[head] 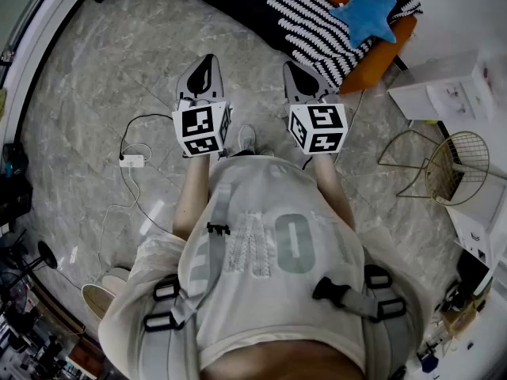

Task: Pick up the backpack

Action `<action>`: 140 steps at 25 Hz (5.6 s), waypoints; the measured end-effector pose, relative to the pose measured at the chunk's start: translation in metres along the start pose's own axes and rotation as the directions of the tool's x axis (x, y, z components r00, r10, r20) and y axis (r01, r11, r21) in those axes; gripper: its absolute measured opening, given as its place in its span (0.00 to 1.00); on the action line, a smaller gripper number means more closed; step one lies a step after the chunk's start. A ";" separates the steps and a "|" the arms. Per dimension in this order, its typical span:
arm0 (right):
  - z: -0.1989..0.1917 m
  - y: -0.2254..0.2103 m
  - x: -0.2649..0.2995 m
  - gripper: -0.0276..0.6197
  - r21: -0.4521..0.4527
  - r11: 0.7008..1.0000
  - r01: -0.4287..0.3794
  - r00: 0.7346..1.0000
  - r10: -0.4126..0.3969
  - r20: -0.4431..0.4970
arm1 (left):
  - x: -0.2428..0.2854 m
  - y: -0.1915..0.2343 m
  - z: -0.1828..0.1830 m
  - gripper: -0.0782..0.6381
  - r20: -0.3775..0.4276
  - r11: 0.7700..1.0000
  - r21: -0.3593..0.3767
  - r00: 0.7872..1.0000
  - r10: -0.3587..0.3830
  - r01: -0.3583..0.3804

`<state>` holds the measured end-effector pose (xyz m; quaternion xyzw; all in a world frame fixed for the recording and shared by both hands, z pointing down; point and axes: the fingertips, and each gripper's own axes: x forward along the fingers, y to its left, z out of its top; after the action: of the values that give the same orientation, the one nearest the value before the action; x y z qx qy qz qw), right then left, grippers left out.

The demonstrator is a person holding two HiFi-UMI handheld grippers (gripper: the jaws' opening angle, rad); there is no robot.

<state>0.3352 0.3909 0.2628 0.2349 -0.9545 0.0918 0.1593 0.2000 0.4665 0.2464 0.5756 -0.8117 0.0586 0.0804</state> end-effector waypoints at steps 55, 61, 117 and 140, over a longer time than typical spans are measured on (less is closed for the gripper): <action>0.111 -0.083 0.347 0.06 0.018 0.990 -0.137 0.990 0.137 -0.015 | 0.266 0.213 0.065 0.14 0.072 0.975 0.095 0.979 0.193 -0.200; 0.138 -0.150 0.406 0.06 0.064 0.994 -0.091 0.996 0.092 -0.011 | 0.363 0.212 0.100 0.14 0.057 0.983 0.108 0.988 0.142 -0.147; 0.245 -0.347 0.424 0.51 0.376 0.663 0.647 0.665 -0.732 0.147 | 0.704 0.097 0.211 0.35 0.212 0.689 0.115 0.660 -0.721 0.715; 0.238 -0.355 0.466 0.61 0.438 0.733 0.520 0.775 -0.620 0.118 | 0.726 0.132 0.181 0.63 0.146 0.706 0.120 0.691 -0.708 0.698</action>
<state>0.0516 -0.1744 0.2384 0.5545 -0.8100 0.1907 0.0064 -0.1718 -0.1948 0.2122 0.8471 -0.5314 -0.0068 0.0069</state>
